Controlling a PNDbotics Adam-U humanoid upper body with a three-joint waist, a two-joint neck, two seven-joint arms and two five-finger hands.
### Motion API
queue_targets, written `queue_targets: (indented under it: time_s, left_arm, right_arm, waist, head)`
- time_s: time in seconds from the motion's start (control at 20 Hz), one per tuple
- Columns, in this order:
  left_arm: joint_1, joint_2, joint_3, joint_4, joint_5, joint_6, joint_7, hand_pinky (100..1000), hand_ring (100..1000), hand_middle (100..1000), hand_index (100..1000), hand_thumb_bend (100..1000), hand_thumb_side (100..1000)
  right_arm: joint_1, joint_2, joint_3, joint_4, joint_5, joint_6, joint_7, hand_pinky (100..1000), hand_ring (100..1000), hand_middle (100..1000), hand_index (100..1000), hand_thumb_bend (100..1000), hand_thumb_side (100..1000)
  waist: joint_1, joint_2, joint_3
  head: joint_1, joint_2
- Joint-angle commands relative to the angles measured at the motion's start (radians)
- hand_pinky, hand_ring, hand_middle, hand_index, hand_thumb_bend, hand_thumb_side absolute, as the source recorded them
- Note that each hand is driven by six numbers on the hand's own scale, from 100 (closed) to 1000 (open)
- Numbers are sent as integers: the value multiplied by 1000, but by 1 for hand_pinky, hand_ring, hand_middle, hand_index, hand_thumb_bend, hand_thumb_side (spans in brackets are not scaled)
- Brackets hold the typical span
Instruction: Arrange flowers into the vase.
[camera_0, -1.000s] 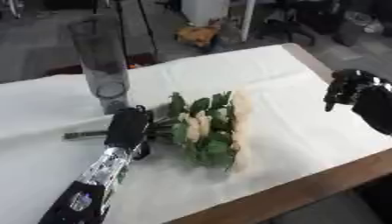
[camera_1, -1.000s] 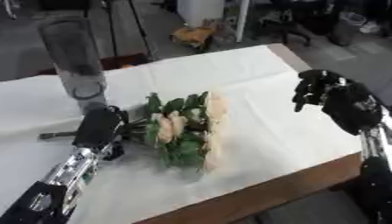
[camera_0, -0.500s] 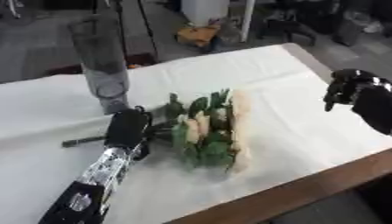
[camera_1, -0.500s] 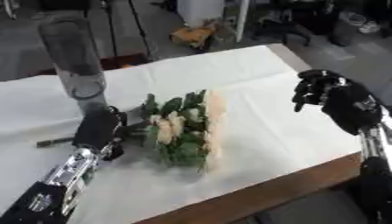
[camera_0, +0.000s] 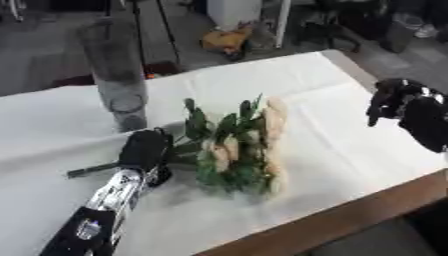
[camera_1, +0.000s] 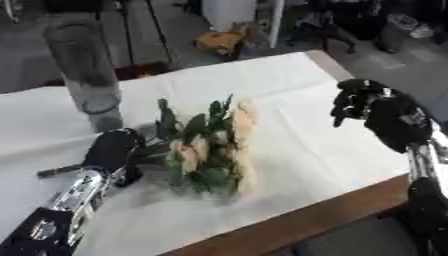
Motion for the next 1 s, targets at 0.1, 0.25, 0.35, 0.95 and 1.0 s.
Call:
queue_targets:
  time_s: [0.1, 0.25, 0.35, 0.95, 1.0]
  left_arm:
    - [5, 11, -2, -31, -7, -3, -76, 650, 536, 483, 676, 432, 278]
    - [10, 21, 4, -72, -4, 2, -125, 643, 519, 472, 675, 466, 310]
    - [21, 33, 10, -110, 5, 8, -156, 643, 519, 472, 675, 466, 310]
    - [31, 47, 15, -236, -53, 74, -169, 100, 100, 100, 147, 100, 100]
    - [34, 44, 10, -230, -61, 78, -153, 100, 100, 100, 145, 100, 100]
  right_arm:
    - [-13, -20, -5, -17, 8, 2, 0, 507, 600, 598, 803, 830, 701]
    - [-11, -20, -7, -19, 8, 4, 0, 507, 600, 598, 803, 830, 699]
    - [-8, -19, -9, -21, 8, 7, 0, 507, 600, 598, 803, 830, 699]
    - [-7, -20, -11, -23, 7, 10, 0, 507, 600, 597, 803, 829, 701]
    - [-7, -20, -11, -22, 6, 9, 0, 507, 600, 597, 803, 829, 701]
  waist:
    - [-8, -2, 0]
    - [-7, -5, 4]
    - [-7, -8, 8]
    - [-8, -5, 9]
    - [-9, -5, 9]
  head:
    - [-2, -8]
    - [-9, -10]
    - [-13, -11]
    - [-18, -12]
    - [-18, -11]
